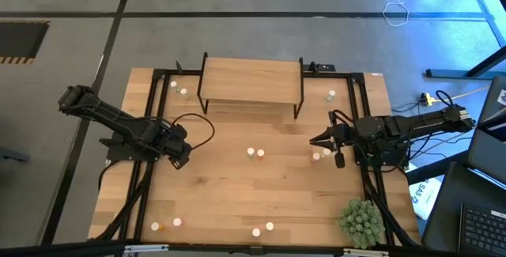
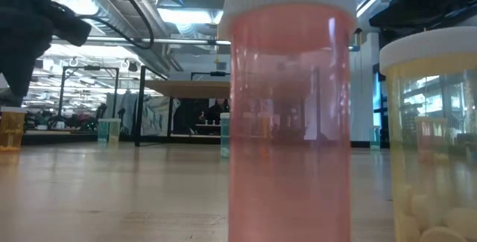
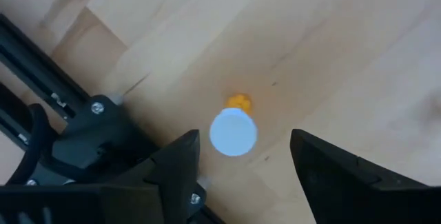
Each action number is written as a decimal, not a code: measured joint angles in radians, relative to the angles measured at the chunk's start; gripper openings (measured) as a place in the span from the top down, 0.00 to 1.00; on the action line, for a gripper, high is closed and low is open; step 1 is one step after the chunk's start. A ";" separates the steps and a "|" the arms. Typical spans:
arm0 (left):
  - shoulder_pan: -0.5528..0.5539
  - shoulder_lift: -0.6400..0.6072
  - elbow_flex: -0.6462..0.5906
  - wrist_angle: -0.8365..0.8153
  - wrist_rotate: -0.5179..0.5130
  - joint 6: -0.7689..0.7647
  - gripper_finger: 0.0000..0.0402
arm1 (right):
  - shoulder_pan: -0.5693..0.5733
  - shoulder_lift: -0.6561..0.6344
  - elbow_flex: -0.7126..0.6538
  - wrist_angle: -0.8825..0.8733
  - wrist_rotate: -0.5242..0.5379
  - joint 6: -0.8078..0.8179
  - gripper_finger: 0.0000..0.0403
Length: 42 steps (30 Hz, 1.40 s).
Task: Pick and place medicine bottles onto shelf by color
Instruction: Put the top left orange pill bottle on the shelf
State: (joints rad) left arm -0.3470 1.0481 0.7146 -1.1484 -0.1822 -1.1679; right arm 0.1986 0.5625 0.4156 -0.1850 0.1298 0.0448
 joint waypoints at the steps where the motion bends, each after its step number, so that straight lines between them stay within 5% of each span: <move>1: 0.006 0.000 -0.006 -0.001 0.000 0.001 0.45 | 0.000 0.000 0.000 0.000 0.000 0.000 0.90; 26: 0.074 0.000 -0.049 0.037 0.032 0.088 0.45 | 0.000 0.000 0.000 0.000 0.000 0.000 0.90; 36: 0.073 0.000 -0.049 0.045 0.053 0.331 0.45 | 0.000 0.000 0.000 0.000 0.000 0.000 0.90; 42: 0.073 0.007 -0.048 0.038 0.063 0.337 0.45 | 0.000 0.000 0.000 0.000 0.000 0.000 0.90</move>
State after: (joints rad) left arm -0.2737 1.0547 0.6666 -1.1099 -0.1189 -0.8308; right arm 0.1986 0.5626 0.4152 -0.1852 0.1295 0.0448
